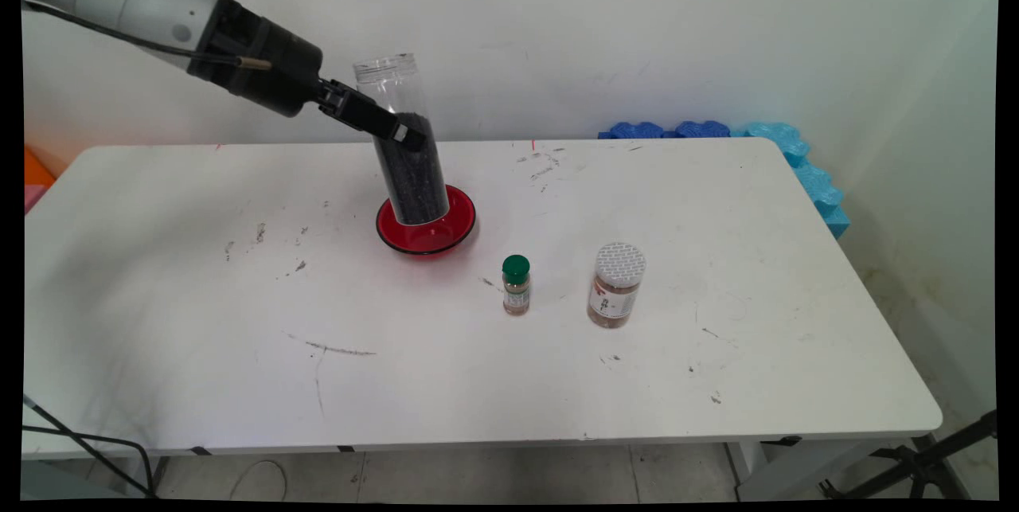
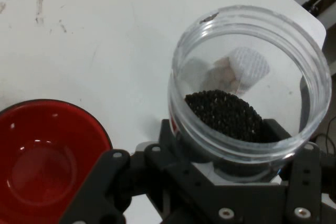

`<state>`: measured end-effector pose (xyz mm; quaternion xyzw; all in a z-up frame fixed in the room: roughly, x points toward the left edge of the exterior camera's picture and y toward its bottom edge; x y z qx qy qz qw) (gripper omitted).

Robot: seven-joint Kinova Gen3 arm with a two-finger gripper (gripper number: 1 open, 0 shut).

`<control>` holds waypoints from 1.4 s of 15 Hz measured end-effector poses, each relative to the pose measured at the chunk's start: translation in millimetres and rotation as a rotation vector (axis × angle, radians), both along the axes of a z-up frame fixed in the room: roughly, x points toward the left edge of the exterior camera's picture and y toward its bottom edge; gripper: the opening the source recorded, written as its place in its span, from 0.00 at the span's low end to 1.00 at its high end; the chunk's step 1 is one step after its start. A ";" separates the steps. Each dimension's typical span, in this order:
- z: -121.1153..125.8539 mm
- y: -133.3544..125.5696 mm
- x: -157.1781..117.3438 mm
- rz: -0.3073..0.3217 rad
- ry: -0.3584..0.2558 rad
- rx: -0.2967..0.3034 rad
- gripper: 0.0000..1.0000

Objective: Pour the black seasoning powder in the red bowl

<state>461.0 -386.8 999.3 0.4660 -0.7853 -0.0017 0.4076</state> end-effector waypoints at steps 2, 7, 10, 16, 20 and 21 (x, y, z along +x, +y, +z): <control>-6.0 -5.3 0.3 0.027 0.007 0.030 0.00; -20.9 -16.3 1.4 0.077 0.019 0.096 0.00; -30.3 -21.6 1.9 0.107 0.038 0.148 0.00; -46.9 -29.7 4.8 0.187 0.069 0.251 0.00; -58.7 -31.3 9.0 0.220 0.054 0.297 0.00; -61.4 -31.8 10.1 0.231 0.052 0.306 0.00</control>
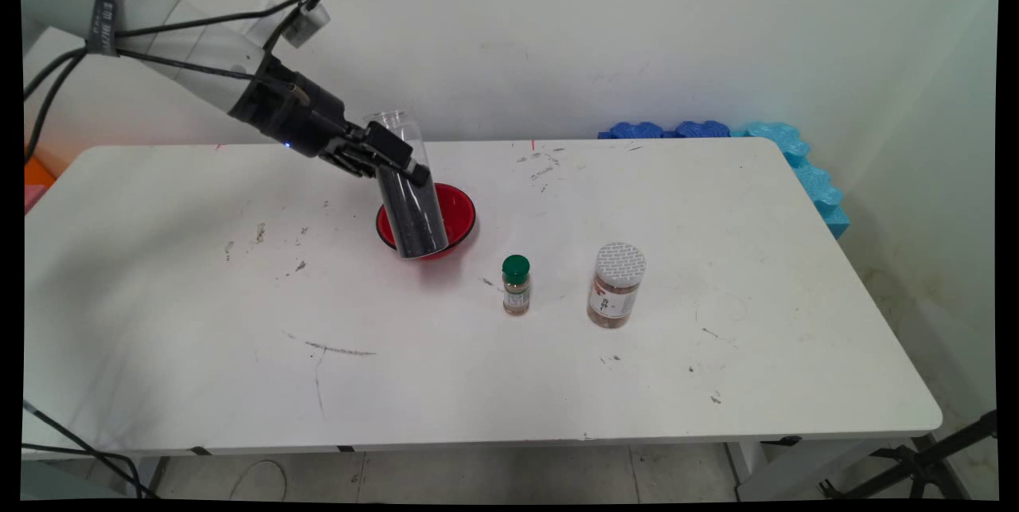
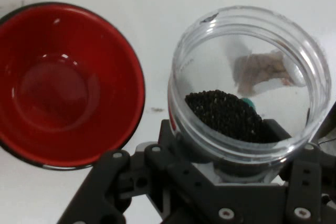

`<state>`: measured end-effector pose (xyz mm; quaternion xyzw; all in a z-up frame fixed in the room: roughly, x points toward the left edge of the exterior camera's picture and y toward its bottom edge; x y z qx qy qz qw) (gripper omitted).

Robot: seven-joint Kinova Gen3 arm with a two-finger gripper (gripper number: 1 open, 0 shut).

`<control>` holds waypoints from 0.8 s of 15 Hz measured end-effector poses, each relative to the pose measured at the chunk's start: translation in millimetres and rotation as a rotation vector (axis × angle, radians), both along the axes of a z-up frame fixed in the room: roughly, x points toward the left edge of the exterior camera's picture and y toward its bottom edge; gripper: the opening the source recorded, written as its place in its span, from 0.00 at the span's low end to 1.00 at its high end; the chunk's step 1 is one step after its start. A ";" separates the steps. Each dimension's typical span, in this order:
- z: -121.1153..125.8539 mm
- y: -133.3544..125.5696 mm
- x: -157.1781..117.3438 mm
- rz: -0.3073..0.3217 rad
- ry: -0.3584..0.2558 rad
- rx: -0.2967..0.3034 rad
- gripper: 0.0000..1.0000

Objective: Pour the black seasoning powder in the red bowl

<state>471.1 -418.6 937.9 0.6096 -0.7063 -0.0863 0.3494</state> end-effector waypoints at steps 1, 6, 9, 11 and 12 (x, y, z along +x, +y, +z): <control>-3.1 -0.4 0.7 0.013 0.001 0.014 0.00; -15.1 -0.7 -1.5 0.107 0.051 0.113 0.00; -20.7 0.9 -4.9 0.156 0.087 0.176 0.00; -24.0 1.9 -7.5 0.188 0.110 0.214 0.00; -25.3 2.2 -8.8 0.200 0.119 0.228 0.00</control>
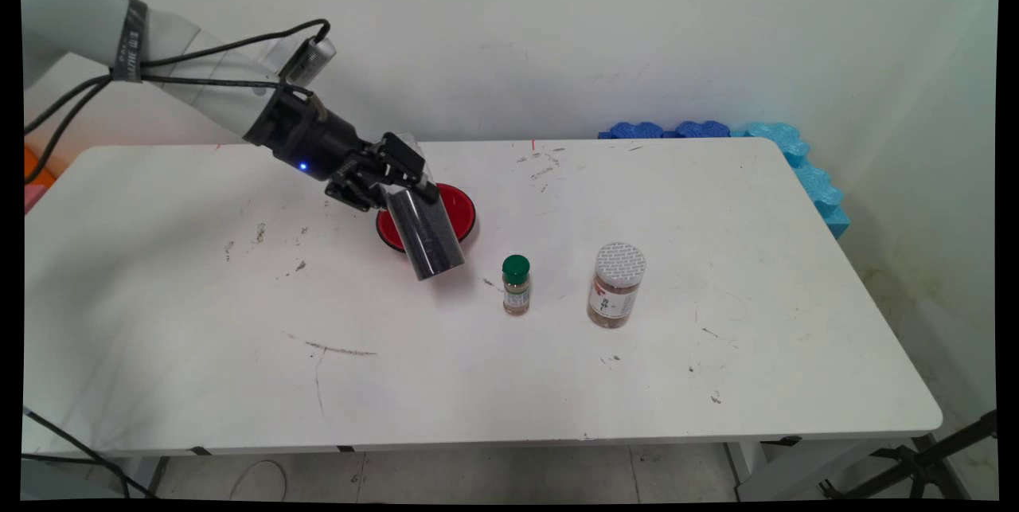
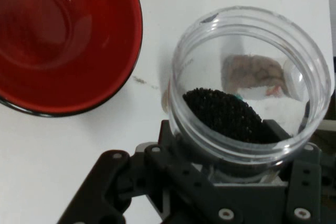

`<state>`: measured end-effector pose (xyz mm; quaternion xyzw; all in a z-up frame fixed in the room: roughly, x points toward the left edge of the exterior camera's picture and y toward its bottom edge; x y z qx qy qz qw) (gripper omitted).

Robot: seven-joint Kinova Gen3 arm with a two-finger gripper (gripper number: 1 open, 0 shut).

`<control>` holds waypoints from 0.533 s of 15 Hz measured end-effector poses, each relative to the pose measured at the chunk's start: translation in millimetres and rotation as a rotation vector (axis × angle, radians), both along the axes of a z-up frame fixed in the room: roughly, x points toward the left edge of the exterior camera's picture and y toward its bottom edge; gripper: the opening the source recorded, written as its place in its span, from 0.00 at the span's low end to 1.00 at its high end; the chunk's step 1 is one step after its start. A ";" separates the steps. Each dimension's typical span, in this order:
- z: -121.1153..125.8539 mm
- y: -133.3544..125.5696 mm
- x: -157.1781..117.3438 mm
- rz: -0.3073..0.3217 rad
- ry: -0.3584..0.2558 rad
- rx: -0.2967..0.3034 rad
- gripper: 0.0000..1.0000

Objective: Pour the black seasoning powder in the red bowl

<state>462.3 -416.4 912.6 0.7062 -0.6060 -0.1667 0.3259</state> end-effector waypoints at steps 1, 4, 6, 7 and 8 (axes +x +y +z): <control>-0.9 0.0 -0.7 0.008 0.006 0.009 0.00; -5.9 -1.9 -4.9 0.045 0.034 0.049 0.00; -8.9 -3.8 -7.6 0.068 0.052 0.071 0.00; -10.5 -5.0 -9.3 0.078 0.061 0.083 0.00; -11.7 -6.0 -10.6 0.087 0.069 0.091 0.00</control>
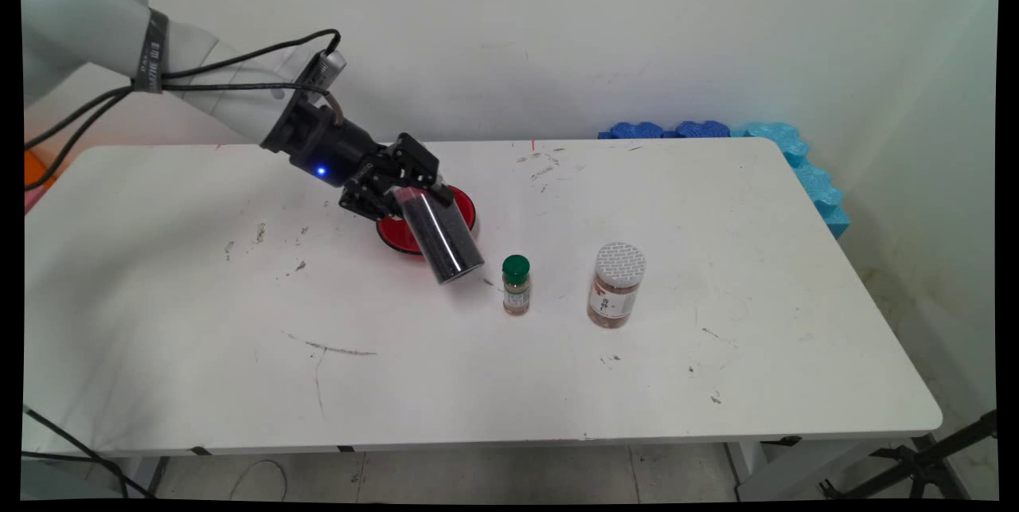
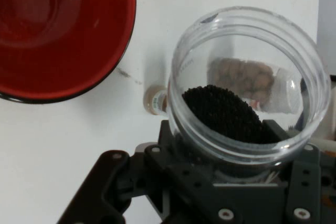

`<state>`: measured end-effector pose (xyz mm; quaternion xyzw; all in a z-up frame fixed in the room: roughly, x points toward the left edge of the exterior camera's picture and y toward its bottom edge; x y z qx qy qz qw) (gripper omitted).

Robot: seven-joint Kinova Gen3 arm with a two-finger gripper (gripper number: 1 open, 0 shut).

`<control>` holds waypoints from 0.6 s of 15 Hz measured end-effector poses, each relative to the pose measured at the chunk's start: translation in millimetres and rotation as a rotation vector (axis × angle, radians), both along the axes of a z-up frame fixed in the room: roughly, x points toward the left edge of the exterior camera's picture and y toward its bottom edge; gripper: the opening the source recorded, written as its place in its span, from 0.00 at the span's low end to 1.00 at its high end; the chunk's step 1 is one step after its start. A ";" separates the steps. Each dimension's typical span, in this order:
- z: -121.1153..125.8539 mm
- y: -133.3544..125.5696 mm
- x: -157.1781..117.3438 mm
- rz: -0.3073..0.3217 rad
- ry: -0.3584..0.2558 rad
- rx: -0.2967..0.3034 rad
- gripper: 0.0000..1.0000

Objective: Pour the black seasoning powder in the red bowl

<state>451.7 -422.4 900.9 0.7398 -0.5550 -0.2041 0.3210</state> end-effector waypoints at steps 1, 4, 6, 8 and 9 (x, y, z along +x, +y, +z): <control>-1.4 -1.0 -1.6 0.009 0.009 0.010 0.00; -5.4 -3.4 -6.0 0.035 0.033 0.038 0.00; -7.7 -5.0 -8.3 0.054 0.050 0.057 0.00; -9.9 -6.6 -9.8 0.073 0.066 0.074 0.00; -11.0 -7.5 -10.4 0.083 0.074 0.083 0.00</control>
